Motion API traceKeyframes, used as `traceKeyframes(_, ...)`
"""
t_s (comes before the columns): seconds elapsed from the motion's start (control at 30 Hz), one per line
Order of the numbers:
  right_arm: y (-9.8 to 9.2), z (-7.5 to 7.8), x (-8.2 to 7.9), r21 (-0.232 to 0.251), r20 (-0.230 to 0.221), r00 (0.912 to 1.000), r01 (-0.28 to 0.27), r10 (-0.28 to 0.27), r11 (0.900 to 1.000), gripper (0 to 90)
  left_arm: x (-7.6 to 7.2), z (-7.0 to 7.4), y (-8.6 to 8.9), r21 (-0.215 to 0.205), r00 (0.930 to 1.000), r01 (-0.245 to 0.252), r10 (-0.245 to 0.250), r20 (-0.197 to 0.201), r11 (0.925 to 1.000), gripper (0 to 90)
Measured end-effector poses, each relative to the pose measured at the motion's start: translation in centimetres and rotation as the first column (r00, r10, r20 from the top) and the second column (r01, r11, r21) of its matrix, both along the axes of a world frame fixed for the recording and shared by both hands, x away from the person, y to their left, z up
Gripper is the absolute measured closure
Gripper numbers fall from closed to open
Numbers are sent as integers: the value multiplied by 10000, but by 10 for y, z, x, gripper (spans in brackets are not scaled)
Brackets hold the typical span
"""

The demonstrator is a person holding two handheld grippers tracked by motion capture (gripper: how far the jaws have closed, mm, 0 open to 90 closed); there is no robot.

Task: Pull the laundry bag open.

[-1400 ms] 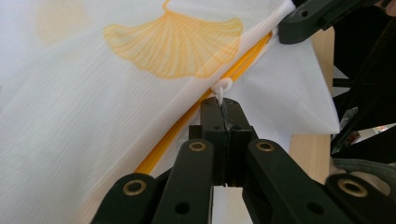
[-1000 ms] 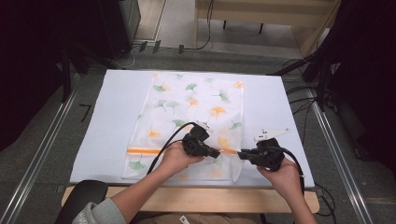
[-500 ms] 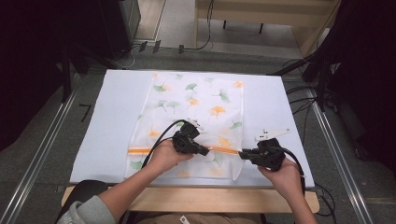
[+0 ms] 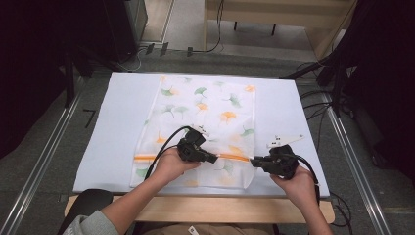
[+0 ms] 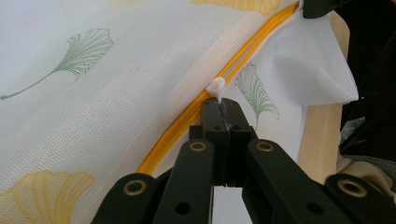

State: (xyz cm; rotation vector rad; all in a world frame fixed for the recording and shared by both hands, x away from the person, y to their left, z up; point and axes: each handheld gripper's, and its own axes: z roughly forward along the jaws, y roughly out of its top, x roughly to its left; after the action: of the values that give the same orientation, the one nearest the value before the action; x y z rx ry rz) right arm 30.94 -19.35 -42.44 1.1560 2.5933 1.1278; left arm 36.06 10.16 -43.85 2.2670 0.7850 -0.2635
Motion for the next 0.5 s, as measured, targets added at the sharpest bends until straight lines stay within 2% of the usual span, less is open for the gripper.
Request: traceKeyframes(0.5, 1, -1, 0, 38, -75, 10000, 38, -37, 10000, 846, 3, -1, 0, 266, 10000, -20, 20, -6, 9996, 900)
